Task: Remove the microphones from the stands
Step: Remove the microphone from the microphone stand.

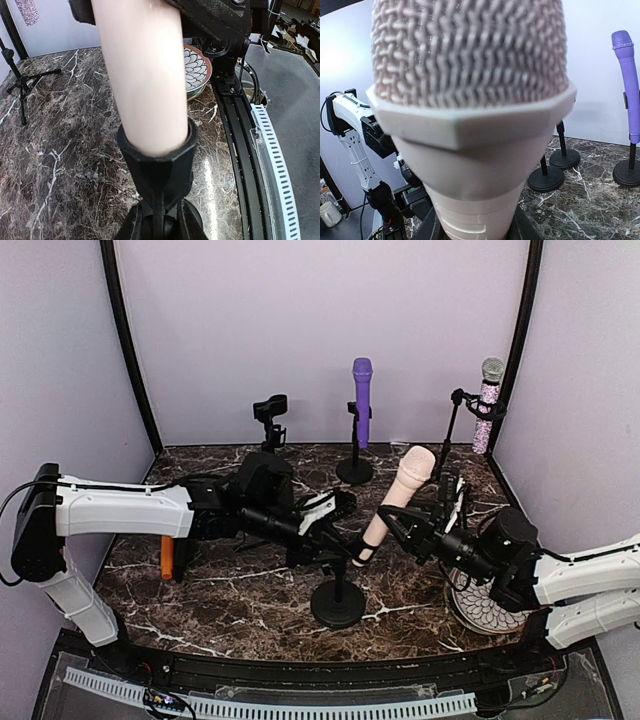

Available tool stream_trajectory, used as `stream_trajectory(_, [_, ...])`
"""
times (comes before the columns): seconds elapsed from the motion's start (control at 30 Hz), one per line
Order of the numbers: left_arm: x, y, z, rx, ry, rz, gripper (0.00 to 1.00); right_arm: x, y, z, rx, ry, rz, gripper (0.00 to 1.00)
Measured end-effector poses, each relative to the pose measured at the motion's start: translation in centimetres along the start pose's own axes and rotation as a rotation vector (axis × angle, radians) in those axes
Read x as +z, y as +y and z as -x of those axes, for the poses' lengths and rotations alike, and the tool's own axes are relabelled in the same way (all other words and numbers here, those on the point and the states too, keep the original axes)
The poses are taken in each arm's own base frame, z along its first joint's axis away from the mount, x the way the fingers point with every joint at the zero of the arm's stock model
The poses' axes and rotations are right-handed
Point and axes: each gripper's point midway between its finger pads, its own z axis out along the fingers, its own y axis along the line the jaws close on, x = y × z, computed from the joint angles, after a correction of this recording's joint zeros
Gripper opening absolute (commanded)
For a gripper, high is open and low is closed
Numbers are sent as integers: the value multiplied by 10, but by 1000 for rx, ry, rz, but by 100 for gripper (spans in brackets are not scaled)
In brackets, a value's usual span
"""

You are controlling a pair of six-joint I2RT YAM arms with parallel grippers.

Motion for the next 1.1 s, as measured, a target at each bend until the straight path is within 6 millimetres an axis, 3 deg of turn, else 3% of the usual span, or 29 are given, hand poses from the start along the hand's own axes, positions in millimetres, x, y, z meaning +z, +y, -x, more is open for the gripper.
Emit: stream_trajectory(1.1, [9,2,1,38,-10,5,0,-16,2,28,-93,-45,-45,0])
